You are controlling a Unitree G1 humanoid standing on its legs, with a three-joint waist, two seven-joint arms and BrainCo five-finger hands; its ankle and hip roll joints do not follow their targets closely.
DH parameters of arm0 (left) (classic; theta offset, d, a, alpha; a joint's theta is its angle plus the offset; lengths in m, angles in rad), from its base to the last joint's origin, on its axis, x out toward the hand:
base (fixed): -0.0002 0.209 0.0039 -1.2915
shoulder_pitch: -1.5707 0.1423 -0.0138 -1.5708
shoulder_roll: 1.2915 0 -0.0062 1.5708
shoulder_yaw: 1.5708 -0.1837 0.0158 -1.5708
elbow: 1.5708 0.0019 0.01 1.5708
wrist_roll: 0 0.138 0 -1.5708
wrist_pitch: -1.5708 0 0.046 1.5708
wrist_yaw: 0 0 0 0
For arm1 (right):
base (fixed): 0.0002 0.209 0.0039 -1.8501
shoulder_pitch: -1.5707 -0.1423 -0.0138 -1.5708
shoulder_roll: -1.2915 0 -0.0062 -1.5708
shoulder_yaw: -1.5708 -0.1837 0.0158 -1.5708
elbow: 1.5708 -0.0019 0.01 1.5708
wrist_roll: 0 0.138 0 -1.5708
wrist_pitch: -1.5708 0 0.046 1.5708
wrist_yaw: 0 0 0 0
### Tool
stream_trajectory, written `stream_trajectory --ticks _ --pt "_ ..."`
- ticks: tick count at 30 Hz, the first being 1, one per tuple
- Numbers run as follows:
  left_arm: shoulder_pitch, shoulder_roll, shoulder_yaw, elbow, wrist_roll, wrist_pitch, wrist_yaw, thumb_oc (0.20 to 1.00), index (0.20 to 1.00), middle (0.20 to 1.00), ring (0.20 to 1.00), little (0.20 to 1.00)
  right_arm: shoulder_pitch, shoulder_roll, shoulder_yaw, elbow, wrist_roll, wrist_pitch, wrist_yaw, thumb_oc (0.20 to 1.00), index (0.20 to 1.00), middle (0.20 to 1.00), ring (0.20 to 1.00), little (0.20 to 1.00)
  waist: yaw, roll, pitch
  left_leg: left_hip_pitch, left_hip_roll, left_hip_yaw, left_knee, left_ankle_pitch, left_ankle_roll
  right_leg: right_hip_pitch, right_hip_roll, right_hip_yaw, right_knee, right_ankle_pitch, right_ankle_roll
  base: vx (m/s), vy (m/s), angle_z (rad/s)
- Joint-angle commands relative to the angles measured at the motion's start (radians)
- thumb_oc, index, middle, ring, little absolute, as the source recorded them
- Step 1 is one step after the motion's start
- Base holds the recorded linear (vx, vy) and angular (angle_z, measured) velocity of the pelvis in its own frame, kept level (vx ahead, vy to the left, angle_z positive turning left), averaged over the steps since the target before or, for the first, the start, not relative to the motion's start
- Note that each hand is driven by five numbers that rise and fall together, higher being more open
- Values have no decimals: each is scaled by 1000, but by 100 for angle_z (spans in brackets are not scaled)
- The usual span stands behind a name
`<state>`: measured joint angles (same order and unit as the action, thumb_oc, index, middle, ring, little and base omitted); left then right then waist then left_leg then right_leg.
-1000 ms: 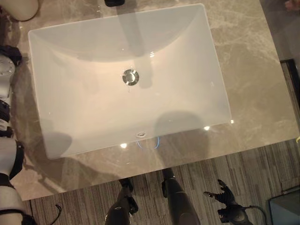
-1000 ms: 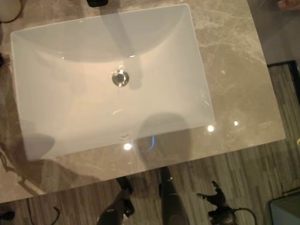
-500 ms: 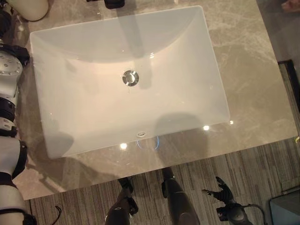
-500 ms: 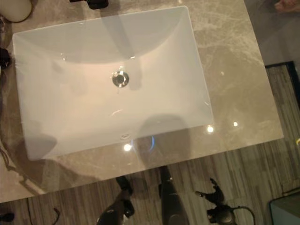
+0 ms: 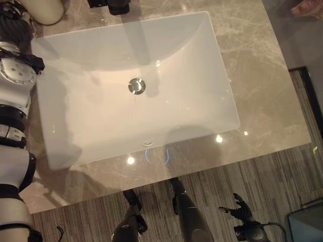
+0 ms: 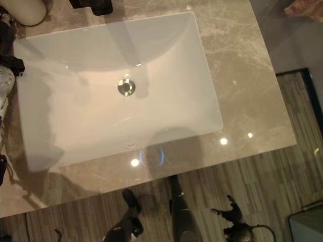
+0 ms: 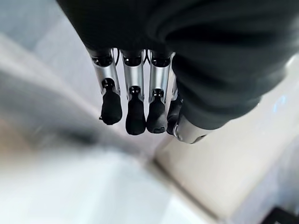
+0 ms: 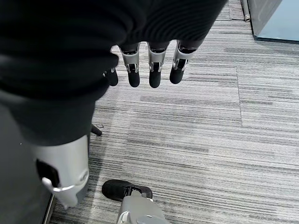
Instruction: Put brush and paste in cup on sink, flatten towel.
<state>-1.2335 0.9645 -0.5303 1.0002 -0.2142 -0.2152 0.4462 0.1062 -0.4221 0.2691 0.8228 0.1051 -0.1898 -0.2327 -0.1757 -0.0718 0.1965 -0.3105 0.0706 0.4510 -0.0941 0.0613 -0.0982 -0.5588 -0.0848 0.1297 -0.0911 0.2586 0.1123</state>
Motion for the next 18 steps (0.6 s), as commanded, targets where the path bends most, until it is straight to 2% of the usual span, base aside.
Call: stream_trajectory --ticks 1,11,18 --pt "-23 -32 7 51 41 -19 -21 200 200 200 200 200 11 -59 -14 -12 18 -3 3 1000 1000 1000 1000 1000 -15 56 49 -12 57 -167 7 52 -47 38 -7 -13 4 -4 75 0 -25 -3" --pt "-30 -54 24 92 46 -1 -9 200 200 200 200 200 20 -51 -7 -11 24 -5 3 1000 1000 1000 1000 1000 -18 53 50 -14 63 -157 7 58 -50 33 6 -6 4 -1 71 -1 -22 -1" --pt "5 -54 85 167 68 36 26 200 200 200 200 200 11 -39 -4 56 21 13 -9 1000 1000 1000 1000 1000 -4 68 36 7 67 -174 7 61 -52 63 2 -20 4 -15 65 2 -35 -7"
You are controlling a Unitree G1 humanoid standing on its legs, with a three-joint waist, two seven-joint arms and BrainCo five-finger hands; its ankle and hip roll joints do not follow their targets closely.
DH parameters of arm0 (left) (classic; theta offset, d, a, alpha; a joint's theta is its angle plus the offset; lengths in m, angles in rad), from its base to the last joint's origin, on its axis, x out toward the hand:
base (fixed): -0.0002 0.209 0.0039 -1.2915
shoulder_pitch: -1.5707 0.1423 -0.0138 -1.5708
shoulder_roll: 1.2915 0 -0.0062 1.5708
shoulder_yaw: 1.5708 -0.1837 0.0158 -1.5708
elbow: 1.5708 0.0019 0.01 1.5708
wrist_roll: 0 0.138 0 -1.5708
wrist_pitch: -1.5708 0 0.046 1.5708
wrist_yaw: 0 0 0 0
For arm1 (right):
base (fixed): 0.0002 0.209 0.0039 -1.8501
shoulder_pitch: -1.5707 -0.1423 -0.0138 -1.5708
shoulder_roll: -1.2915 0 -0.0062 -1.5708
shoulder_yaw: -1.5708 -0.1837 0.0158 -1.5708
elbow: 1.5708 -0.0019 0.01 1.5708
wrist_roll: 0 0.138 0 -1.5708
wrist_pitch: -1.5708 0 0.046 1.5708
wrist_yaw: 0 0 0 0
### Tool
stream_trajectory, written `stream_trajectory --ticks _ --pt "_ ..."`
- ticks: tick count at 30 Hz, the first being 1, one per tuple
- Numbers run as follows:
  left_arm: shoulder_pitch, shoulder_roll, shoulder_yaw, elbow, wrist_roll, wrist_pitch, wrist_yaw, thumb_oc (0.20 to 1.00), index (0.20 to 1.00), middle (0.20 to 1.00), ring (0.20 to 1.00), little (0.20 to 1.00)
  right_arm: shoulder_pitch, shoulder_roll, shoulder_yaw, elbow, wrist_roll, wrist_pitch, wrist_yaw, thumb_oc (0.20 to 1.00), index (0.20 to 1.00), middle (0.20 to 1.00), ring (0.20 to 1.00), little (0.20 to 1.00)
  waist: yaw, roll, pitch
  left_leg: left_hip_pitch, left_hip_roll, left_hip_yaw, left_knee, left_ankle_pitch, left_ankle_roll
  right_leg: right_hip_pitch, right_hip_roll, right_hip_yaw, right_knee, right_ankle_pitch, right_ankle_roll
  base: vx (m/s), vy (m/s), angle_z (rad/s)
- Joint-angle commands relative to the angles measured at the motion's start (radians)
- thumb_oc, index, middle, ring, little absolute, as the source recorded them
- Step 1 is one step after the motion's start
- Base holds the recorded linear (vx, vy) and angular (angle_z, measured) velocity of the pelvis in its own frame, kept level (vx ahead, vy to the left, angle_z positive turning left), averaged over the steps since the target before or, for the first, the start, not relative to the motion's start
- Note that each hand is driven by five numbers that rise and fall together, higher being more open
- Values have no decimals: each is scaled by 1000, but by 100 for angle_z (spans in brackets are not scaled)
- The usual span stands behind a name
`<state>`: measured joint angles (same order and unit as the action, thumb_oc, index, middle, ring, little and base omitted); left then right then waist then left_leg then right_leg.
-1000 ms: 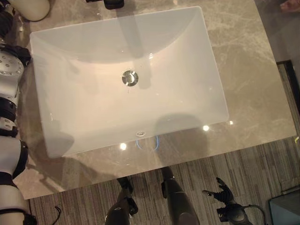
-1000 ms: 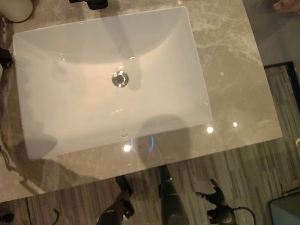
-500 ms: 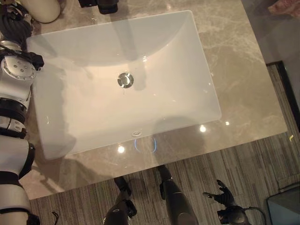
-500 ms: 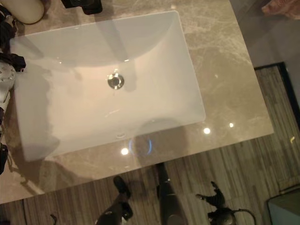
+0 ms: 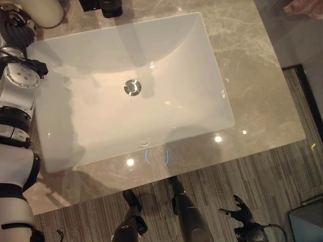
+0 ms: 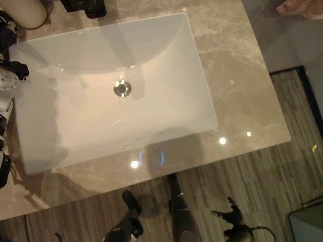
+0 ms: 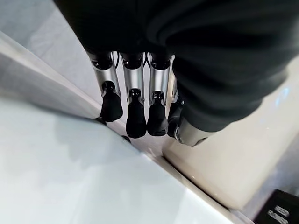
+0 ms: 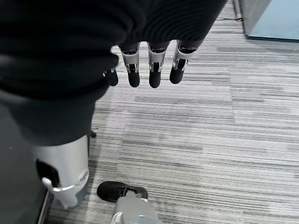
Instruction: Put brush and paste in cup on sink, flatten towel.
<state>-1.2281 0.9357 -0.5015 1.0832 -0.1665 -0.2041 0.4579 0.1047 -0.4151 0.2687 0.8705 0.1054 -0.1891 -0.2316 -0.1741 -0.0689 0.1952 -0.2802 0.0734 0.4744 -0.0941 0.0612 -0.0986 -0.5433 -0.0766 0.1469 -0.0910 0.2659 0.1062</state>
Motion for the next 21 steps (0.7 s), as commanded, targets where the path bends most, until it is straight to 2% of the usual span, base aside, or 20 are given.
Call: stream_trajectory --ticks 1,7,9,10,12,14,15,16,17,19,21 --pt "27 -18 89 77 6 22 21 200 200 200 200 200 5 -40 -1 30 23 15 -9 1000 1000 1000 1000 1000 2 69 35 -17 65 -204 7 61 -53 58 -8 -44 4 -26 70 3 -53 -11" --pt "193 28 202 -65 -77 -26 28 200 200 200 200 200 -34 -28 14 125 9 50 18 1000 1000 1000 1000 1000 49 86 10 50 62 -234 7 54 -51 148 -18 -83 4 -57 61 20 -42 -4" --pt "242 39 235 -108 -99 -43 23 561 561 561 561 561 -45 -25 18 143 5 58 23 1000 1000 1000 1000 1000 58 90 4 66 60 -240 7 55 -50 169 -21 -90 4 -62 59 3 -25 16" --pt "333 44 285 -280 -102 -61 29 1000 1000 1000 1000 1000 -41 -15 18 156 -10 68 34 1000 1000 1000 1000 1000 77 93 -10 85 57 -252 7 54 -47 199 -26 -108 4 -71 58 -3 -19 24" --pt "470 56 389 -398 -112 -85 44 1000 1000 1000 1000 1000 -49 3 2 203 -24 81 42 1000 1000 1000 1000 1000 100 94 -23 109 55 -263 7 47 -44 234 -31 -122 4 -83 56 -3 -3 42" --pt "733 62 593 -590 -102 -112 63 1000 1000 1000 1000 1000 -67 19 -15 235 -40 93 44 1000 1000 1000 1000 1000 123 94 -39 126 47 -275 7 44 -39 257 -41 -132 4 -88 56 -16 39 34" --pt "845 49 663 -652 -86 -112 58 1000 1000 1000 1000 1000 -69 27 -20 246 -55 98 48 1000 1000 1000 1000 1000 136 94 -45 139 43 -278 7 34 -35 274 -46 -136 4 -93 58 19 116 19" --pt "1119 -37 858 -737 -57 -123 65 1000 1000 1000 1000 1000 -75 39 -39 281 -80 108 54 1000 1000 1000 1000 1000 161 93 -60 163 29 -282 7 20 -23 300 -58 -140 4 -100 62 25 143 20" --pt "1232 -105 941 -760 -41 -122 78 1000 1000 1000 1000 1000 -74 43 -55 303 -86 115 61 1000 1000 1000 1000 1000 171 91 -66 176 18 -286 7 10 -14 315 -69 -141 4 -102 65 16 191 -3" --pt "1414 -298 1047 -756 -36 -110 91 1000 1000 1000 1000 1000 -68 42 -90 332 -106 124 68 1000 1000 1000 1000 1000 189 82 -76 192 -16 -302 35 -11 9 350 -101 -143 4 -102 68 -35 233 11" --pt "1478 -375 1060 -556 -94 -73 32 1000 1000 1000 1000 1000 -57 7 -113 313 -151 138 83 1000 1000 1000 1000 1000 192 71 -81 159 -54 -320 117 -56 32 371 -145 -153 4 -86 80 -105 267 60"
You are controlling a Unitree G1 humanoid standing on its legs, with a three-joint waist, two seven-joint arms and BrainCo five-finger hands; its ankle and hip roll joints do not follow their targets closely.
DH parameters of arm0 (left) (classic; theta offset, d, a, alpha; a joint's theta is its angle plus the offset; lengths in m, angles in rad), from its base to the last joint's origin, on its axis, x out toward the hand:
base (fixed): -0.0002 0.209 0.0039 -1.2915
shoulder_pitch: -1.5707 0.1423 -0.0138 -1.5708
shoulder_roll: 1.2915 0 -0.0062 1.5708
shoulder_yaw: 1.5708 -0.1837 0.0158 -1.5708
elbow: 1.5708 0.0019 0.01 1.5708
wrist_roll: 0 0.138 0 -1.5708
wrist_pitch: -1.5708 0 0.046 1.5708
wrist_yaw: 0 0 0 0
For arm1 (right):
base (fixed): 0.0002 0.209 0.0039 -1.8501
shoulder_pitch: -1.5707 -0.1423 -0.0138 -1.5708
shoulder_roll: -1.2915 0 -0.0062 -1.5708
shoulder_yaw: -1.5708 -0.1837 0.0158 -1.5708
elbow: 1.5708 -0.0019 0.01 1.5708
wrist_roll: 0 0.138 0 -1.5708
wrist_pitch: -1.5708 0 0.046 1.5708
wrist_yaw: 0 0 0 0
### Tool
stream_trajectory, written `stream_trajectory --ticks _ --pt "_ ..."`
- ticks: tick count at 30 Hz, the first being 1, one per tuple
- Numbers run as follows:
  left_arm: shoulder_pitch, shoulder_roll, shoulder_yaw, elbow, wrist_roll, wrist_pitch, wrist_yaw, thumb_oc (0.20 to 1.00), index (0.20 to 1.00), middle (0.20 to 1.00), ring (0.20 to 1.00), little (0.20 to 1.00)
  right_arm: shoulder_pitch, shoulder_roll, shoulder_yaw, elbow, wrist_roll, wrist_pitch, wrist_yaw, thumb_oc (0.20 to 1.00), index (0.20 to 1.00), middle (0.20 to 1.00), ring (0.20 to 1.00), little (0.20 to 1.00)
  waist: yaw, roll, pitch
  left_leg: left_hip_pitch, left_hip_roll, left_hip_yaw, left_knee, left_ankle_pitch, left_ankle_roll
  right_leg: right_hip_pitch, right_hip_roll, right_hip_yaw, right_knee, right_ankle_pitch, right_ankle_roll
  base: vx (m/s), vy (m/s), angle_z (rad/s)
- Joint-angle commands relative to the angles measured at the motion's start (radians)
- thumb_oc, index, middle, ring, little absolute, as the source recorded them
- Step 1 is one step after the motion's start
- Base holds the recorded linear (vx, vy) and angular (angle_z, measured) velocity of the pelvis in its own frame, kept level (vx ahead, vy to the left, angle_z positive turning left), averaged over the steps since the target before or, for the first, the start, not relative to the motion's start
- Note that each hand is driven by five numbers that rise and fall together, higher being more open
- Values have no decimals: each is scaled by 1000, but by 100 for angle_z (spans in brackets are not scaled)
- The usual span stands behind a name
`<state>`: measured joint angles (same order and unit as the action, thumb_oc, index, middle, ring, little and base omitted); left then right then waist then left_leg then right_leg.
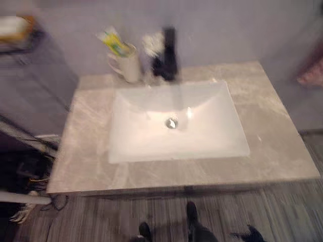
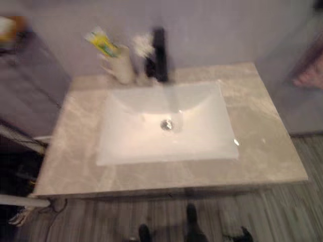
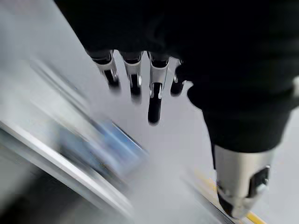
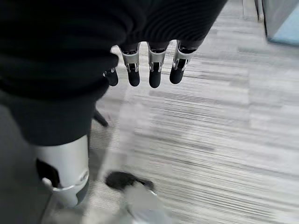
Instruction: Put brush and paste in cup on sink, flatten towel.
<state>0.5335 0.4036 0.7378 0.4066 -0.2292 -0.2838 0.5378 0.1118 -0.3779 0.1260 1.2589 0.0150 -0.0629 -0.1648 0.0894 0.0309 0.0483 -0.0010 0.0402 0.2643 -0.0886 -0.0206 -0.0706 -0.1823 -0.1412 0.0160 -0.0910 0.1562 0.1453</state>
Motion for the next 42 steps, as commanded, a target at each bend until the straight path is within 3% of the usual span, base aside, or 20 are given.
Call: stream_trajectory --ticks 1,3,5,7,9,10,11,14,17,19,22,24,26,28,30,31,32,33,35,42 --pt "-255 136 -233 231 -20 58 -131 1000 1000 1000 1000 1000 -64 -45 8 -98 -44 12 25 1000 1000 1000 1000 1000 -77 -33 68 -134 -36 -117 129 18 13 11 -95 -25 4 35 47 -152 296 68" --pt "-254 108 -446 578 159 163 -285 1000 1000 1000 1000 1000 -43 -67 -48 -213 5 -1 26 1000 1000 1000 1000 1000 -105 -38 77 -149 -67 -114 138 11 35 -1 -121 -23 6 68 59 -187 306 56" --pt "-359 67 -659 858 380 224 -340 1000 1000 1000 1000 1000 -54 -45 -30 -273 46 -15 34 1000 1000 1000 1000 1000 -140 -49 99 -149 -84 -86 111 21 49 -67 -131 -2 68 94 66 -225 277 3" --pt "-386 7 -917 905 660 252 -505 1000 1000 1000 1000 1000 -53 -45 2 -342 41 -17 51 1000 1000 1000 1000 1000 -164 -45 139 -130 -62 -51 97 27 55 -120 -95 -45 175 54 57 -222 232 -73" --pt "-383 7 -950 863 702 239 -494 1000 1000 1000 1000 1000 -21 -45 35 -355 16 -10 73 1000 1000 1000 1000 1000 -170 -39 146 -118 -53 -15 79 48 59 -109 -44 -97 269 -29 31 -149 196 -102" --pt "-417 -15 -892 854 565 242 -466 1000 1000 1000 1000 1000 -6 -26 42 -343 30 -14 72 1000 1000 1000 1000 1000 -163 -39 148 -110 -48 2 67 64 62 -90 -27 -135 332 -73 18 -198 232 -140" --pt "-451 -89 -935 937 556 268 -580 1000 1000 1000 1000 1000 -19 3 78 -259 -8 8 78 1000 1000 1000 1000 1000 -147 -27 127 -93 -17 84 32 91 68 -9 22 -208 444 -204 -17 -163 155 -117" --pt "-472 -112 -960 911 544 279 -564 1000 1000 1000 1000 1000 -35 21 94 -202 -37 20 75 1000 1000 1000 1000 1000 -123 -35 99 -85 -10 151 29 79 68 78 2 -287 489 -297 -23 -68 57 -168" --pt "-484 -137 -1019 862 548 259 -560 1000 1000 1000 1000 1000 -88 40 97 -145 -28 25 63 1000 1000 1000 1000 1000 -86 -42 62 -110 40 370 87 61 90 179 -46 -403 442 -279 -11 -253 -3 -179" --pt "-498 -147 -1019 845 532 257 -542 1000 1000 1000 1000 1000 -112 31 89 -189 23 10 66 1000 1000 1000 1000 1000 -83 -30 59 -121 78 469 110 62 83 194 -39 -419 387 -298 -8 -253 -116 -360" --pt "-514 -140 -1038 776 518 238 -519 1000 1000 1000 1000 1000 -123 4 83 -268 34 -9 43 1000 1000 1000 1000 1000 -75 -15 79 -118 136 536 144 100 43 177 -20 -386 286 -293 -27 -208 -225 -304" --pt "-554 -122 -1048 702 499 225 -494 1000 1000 1000 1000 1000 -75 -28 51 -331 43 -21 16 1000 1000 1000 1000 1000 -108 -1 95 -133 148 501 185 110 20 189 21 -288 199 -284 -29 -60 -204 -188" --pt "-579 -123 -1048 687 486 222 -464 1000 1000 1000 1000 1000 -70 -38 40 -347 47 -28 10 1000 1000 1000 1000 1000 -114 6 116 -150 165 463 221 123 -6 193 33 -256 177 -275 -37 -73 -129 -128" --pt "-612 -122 -1052 665 458 219 -430 1000 1000 1000 1000 1000 -63 -67 50 -377 33 -35 7 1000 1000 1000 1000 1000 -105 1 149 -184 131 286 243 124 -29 184 44 -195 151 -257 -42 -149 -143 -59" --pt "-622 -112 -1028 608 396 202 -396 1000 1000 1000 1000 1000 -65 -97 68 -408 3 -39 7 1000 1000 1000 1000 1000 -88 -7 181 -210 79 84 281 99 -6 164 68 -134 144 -226 -54 -112 -173 -114" --pt "-631 -102 -1003 591 334 186 -381 1000 1000 1000 1000 1000 -83 -106 91 -425 -11 -44 12 1000 1000 1000 1000 1000 -66 -17 193 -222 22 -78 306 66 10 150 95 -65 153 -216 -63 24 -126 -204" --pt "-632 -102 -1003 591 334 186 -381 1000 1000 1000 1000 1000 -84 -106 91 -424 -11 -44 12 1000 1000 1000 1000 1000 -65 -17 191 -224 22 -78 304 68 9 147 96 -65 153 -214 -63 108 -120 -204" --pt "-649 -94 -995 591 296 179 -374 1000 1000 1000 1000 1000 -106 -107 101 -426 6 -51 19 1000 1000 1000 1000 1000 -42 -25 195 -235 -25 -207 281 64 20 148 126 3 160 -213 -70 141 -52 -177" --pt "-661 -99 -995 604 293 179 -382 1000 1000 1000 1000 1000 -110 -106 98 -436 12 -57 24 1000 1000 1000 1000 1000 -43 -26 192 -256 -29 -227 279 76 22 153 142 33 169 -217 -73 118 -25 -142" --pt "-655 -109 -996 563 245 157 -413 1000 1000 1000 1000 1000 -109 -84 89 -482 137 -81 87 1000 1000 1000 1000 1000 -70 -44 165 -169 -40 -149 227 27 56 148 145 103 159 -212 -57 67 86 -64"
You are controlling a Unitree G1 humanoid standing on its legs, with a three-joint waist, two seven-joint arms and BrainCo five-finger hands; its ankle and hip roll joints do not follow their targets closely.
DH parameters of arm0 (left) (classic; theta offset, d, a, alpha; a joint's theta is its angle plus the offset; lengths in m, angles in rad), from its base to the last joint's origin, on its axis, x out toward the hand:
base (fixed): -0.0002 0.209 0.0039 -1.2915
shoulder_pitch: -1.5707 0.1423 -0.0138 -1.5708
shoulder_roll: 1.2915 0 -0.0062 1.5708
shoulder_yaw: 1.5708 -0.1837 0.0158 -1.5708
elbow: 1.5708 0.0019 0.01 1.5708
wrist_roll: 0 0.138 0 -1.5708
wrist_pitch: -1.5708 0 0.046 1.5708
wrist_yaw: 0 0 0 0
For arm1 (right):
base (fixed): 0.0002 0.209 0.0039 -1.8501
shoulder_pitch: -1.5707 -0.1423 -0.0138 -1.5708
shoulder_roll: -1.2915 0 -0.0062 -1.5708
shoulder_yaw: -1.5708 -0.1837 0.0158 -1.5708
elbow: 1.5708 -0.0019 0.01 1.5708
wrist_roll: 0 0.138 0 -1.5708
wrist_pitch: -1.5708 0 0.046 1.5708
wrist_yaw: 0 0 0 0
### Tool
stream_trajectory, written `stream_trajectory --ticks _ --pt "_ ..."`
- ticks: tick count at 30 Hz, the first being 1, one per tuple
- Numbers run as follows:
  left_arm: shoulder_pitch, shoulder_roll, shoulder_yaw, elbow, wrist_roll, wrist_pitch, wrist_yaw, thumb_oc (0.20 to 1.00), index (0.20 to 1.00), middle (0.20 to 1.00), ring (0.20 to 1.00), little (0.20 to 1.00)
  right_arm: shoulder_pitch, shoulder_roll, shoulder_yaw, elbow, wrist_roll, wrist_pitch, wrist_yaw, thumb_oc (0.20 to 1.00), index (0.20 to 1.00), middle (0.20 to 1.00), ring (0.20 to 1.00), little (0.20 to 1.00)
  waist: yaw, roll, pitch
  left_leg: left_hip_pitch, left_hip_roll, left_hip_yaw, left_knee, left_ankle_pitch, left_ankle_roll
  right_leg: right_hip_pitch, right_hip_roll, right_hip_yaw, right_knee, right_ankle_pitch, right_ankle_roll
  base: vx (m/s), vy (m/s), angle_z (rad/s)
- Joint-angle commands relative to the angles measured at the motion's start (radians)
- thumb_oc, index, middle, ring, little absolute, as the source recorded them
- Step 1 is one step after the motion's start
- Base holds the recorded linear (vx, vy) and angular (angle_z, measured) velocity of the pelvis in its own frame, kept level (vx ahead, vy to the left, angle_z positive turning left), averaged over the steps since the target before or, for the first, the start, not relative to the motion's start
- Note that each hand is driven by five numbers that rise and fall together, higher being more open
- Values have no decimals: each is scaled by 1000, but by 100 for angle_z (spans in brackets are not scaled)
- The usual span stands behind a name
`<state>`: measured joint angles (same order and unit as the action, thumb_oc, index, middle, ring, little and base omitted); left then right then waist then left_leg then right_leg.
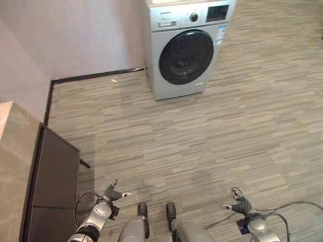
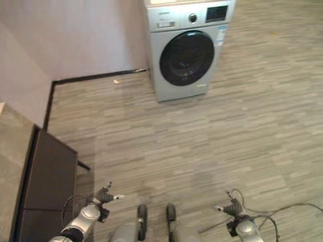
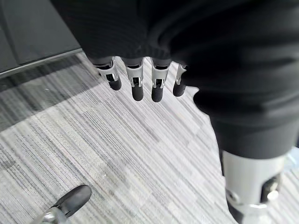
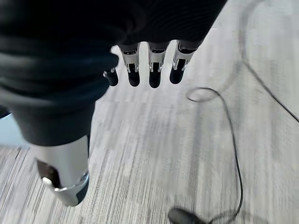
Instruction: Put brush and paste in cup on sink, flatten towel.
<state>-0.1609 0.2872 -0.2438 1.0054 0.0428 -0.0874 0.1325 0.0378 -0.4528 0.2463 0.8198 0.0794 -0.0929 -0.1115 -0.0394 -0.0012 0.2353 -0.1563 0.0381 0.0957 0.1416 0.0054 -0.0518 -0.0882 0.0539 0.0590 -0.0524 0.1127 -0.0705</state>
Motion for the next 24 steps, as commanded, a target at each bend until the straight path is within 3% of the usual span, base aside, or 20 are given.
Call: stream_trajectory --ticks 1,2,4,6,9,10,14,18,19,24 --pt "48 11 -14 -57 -31 -45 -10 1000 1000 1000 1000 1000 -40 -3 -26 -36 90 -55 45 1000 1000 1000 1000 1000 65 -13 -22 -2 -39 27 -15 -5 41 48 -52 66 130 -171 164 68 140 -42" --pt "73 24 4 -104 -62 -57 -11 1000 1000 1000 1000 1000 -55 24 -12 -10 127 -57 62 1000 1000 1000 1000 1000 92 -19 -24 29 -41 39 -57 -5 53 11 -54 47 209 -171 185 41 92 -27" --pt "79 25 34 -124 -115 -74 24 1000 1000 1000 1000 1000 -63 56 -19 -13 179 -67 58 1000 1000 1000 1000 1000 100 -27 -12 39 -35 29 -74 -6 61 -59 -47 15 311 -163 220 5 8 -19" --pt "77 20 40 -140 -151 -82 36 1000 1000 1000 1000 1000 -66 70 -36 -8 230 -73 58 1000 1000 1000 1000 1000 97 -29 -8 40 -38 24 -67 -13 61 -78 -54 7 308 -159 226 13 -4 9" --pt "21 18 2 -169 -151 -82 51 1000 1000 1000 1000 1000 -77 83 -50 0 285 -83 44 1000 1000 1000 1000 1000 87 -36 9 13 -61 6 36 -51 58 -74 -84 -49 264 -168 189 6 -23 46" --pt "-37 21 -15 -193 -171 -91 64 1000 1000 1000 1000 1000 -81 79 -26 -30 266 -83 27 1000 1000 1000 1000 1000 88 -38 21 -41 -48 4 168 -81 39 -71 -70 -82 324 -218 144 13 -78 42" --pt "-51 40 -28 -259 -145 -98 87 1000 1000 1000 1000 1000 -79 91 -43 -52 284 -101 7 1000 1000 1000 1000 1000 101 -36 32 -81 -40 -34 322 -114 37 -72 -59 -148 426 -282 114 49 -101 51" --pt "-57 35 -23 -239 -149 -100 92 1000 1000 1000 1000 1000 -78 97 -44 -66 268 -104 -5 1000 1000 1000 1000 1000 104 -43 29 -92 -44 -33 363 -91 22 -41 -61 -169 395 -279 109 40 -22 25" --pt "-63 27 -35 -233 -157 -101 79 1000 1000 1000 1000 1000 -80 96 -48 -66 264 -105 -6 1000 1000 1000 1000 1000 104 -46 23 -100 -40 -27 377 -62 8 -11 -65 -178 361 -272 110 51 -2 8" --pt "-46 31 -48 -266 -156 -104 60 1000 1000 1000 1000 1000 -87 90 -50 -90 255 -99 -1 1000 1000 1000 1000 1000 104 -35 -1 -69 -45 -13 325 -64 3 30 -84 -148 302 -265 129 140 105 5"
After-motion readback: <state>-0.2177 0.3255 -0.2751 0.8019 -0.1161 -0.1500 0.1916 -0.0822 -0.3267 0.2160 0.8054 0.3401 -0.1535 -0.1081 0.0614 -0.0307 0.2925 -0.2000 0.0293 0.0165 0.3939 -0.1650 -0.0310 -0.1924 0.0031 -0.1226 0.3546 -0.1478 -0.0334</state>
